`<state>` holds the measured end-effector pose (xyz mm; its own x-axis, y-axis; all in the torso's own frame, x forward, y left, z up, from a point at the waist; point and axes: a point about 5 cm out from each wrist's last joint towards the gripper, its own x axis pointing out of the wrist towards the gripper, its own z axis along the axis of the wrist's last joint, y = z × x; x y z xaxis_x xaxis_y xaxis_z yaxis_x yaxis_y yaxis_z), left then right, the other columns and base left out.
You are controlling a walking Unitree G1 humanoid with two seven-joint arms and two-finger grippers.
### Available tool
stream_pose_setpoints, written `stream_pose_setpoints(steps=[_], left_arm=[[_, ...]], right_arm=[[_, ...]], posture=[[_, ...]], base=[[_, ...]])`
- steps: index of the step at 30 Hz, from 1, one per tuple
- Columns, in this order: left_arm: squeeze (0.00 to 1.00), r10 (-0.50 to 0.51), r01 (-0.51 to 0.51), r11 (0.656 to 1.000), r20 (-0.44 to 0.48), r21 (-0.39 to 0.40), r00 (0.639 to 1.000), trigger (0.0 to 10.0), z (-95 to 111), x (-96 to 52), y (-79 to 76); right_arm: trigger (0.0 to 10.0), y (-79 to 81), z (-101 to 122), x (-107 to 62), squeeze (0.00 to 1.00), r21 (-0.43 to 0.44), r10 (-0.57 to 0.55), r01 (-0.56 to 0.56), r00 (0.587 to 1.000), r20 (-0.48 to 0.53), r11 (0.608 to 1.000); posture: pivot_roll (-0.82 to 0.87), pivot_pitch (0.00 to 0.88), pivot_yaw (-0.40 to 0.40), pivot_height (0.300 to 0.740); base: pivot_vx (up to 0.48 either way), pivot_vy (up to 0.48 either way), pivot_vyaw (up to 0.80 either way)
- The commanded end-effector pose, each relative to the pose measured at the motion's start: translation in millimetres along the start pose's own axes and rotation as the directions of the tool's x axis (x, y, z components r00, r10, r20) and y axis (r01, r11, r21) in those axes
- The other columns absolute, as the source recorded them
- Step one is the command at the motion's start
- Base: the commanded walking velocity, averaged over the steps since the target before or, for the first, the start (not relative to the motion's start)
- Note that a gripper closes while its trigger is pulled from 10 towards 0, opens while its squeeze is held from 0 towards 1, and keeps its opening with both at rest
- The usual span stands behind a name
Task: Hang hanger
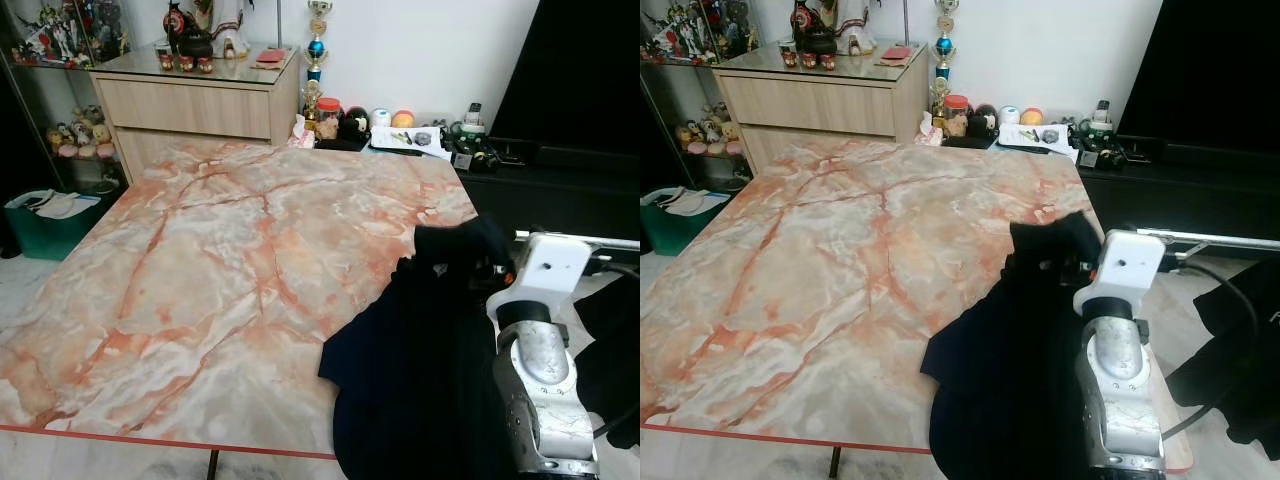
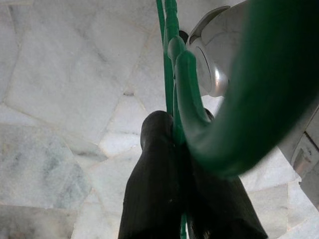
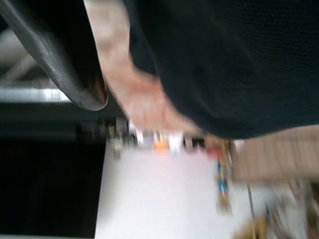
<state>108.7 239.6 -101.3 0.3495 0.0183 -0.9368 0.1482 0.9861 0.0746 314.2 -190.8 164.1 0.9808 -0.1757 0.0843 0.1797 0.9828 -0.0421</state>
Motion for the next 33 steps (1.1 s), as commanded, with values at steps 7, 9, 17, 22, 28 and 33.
stream_pose_setpoints(steps=[7,9,17,22,28,33], left_arm=[[0.0,-0.007,0.007,1.0,-0.014,0.014,1.0,10.0,-4.9,-0.7,0.1],[0.0,-0.004,0.004,1.0,-0.013,0.009,1.0,10.0,-4.9,-0.8,0.6],[0.0,0.007,-0.008,1.0,-0.015,-0.01,1.0,10.0,-6.6,-1.4,2.4],[0.0,0.007,-0.007,1.0,-0.016,-0.014,1.0,10.0,-6.6,-1.0,1.0],[0.0,-0.003,0.003,1.0,-0.005,-0.015,1.0,10.0,-2.9,0.4,-3.3],[0.0,-0.005,0.005,1.0,-0.004,-0.019,1.0,10.0,-2.6,0.4,-3.5]], right_arm=[[10.0,4.5,-45.0,-19.5,1.0,0.171,-0.037,0.086,0.962,-0.272,0.982],[10.0,7.1,-35.9,-18.6,1.0,0.177,-0.016,0.054,0.978,-0.209,0.983],[10.0,32.0,27.3,-24.0,1.0,0.266,0.138,-0.185,0.973,0.187,0.946],[10.0,30.8,48.2,-22.4,1.0,0.301,0.104,-0.2,0.946,0.306,0.933],[10.0,-14.7,-17.4,-9.7,1.0,0.442,-0.206,0.265,0.962,-0.178,0.857],[10.0,-36.3,-50.6,-13.8,0.81,0.558,-0.26,0.452,0.883,-0.391,0.696]], posture=[[0.06,0.0,-0.056,0.74],[0.06,0.0,-0.055,0.74],[0.07,0.0,-0.054,0.74],[0.06,0.0,-0.053,0.74],[0.07,0.0,-0.053,0.74],[0.07,0.0,-0.056,0.74]], base=[[0.0,0.0,0.0],[0.0,0.0,0.0],[0.0,0.0,0.0],[0.0,0.0,0.0],[0.0,0.0,0.0],[0.0,0.0,0.0]])
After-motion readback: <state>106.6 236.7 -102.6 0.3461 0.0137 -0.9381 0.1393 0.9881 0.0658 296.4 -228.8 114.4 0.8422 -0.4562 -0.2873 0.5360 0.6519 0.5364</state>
